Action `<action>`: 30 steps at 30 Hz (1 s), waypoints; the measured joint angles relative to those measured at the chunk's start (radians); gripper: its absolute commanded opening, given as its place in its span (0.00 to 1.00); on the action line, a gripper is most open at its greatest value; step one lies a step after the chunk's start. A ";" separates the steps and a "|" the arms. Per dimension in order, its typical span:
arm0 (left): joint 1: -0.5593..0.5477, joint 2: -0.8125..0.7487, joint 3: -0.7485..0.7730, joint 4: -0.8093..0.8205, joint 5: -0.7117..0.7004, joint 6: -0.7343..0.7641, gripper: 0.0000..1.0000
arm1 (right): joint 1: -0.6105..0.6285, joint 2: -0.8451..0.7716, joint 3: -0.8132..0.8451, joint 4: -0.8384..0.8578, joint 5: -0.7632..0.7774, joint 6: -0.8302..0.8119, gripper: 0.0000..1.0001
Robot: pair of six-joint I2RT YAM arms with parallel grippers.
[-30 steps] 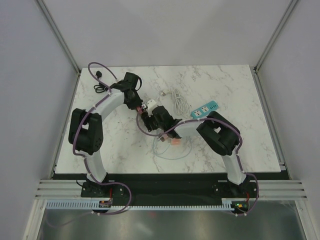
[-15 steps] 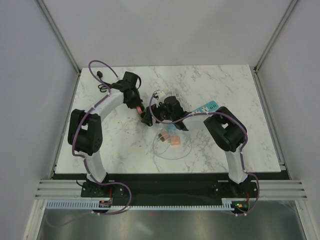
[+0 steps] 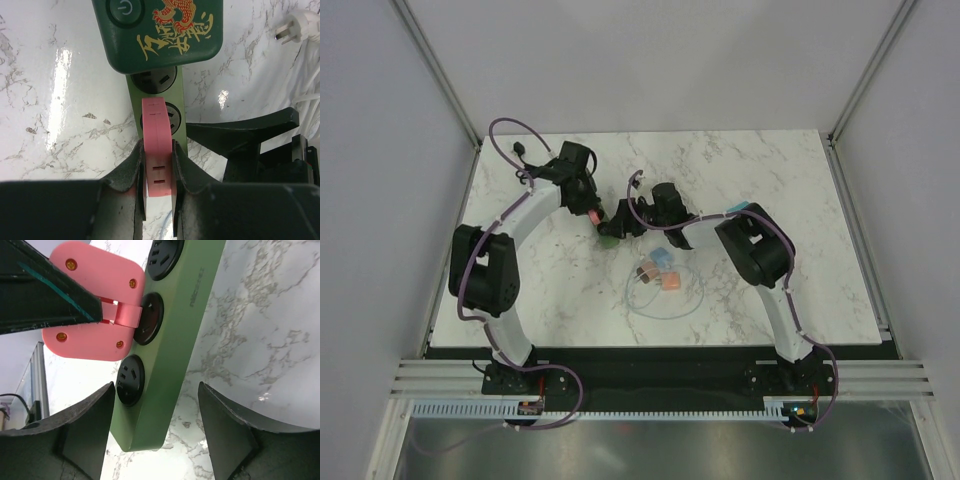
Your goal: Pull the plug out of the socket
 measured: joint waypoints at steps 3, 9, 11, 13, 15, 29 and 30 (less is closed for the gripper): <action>0.003 -0.008 -0.008 0.005 0.004 0.003 0.02 | 0.003 0.009 0.000 0.015 -0.020 0.014 0.68; 0.004 -0.011 -0.026 0.016 0.013 0.006 0.02 | 0.005 0.035 0.000 0.063 -0.045 0.044 0.63; 0.005 -0.011 -0.029 0.021 0.017 0.009 0.02 | 0.005 0.040 0.000 0.075 -0.050 0.048 0.53; 0.007 -0.012 -0.033 0.029 0.020 0.013 0.02 | 0.005 0.043 0.000 0.082 -0.051 0.057 0.47; 0.010 -0.013 -0.039 0.039 0.026 0.014 0.02 | 0.005 0.052 0.005 0.090 -0.054 0.066 0.39; 0.022 -0.069 -0.155 0.177 0.078 0.059 0.02 | 0.002 0.075 0.029 0.042 -0.032 0.109 0.00; 0.022 -0.071 -0.159 0.187 0.077 0.063 0.02 | 0.000 0.081 0.037 0.039 -0.034 0.121 0.00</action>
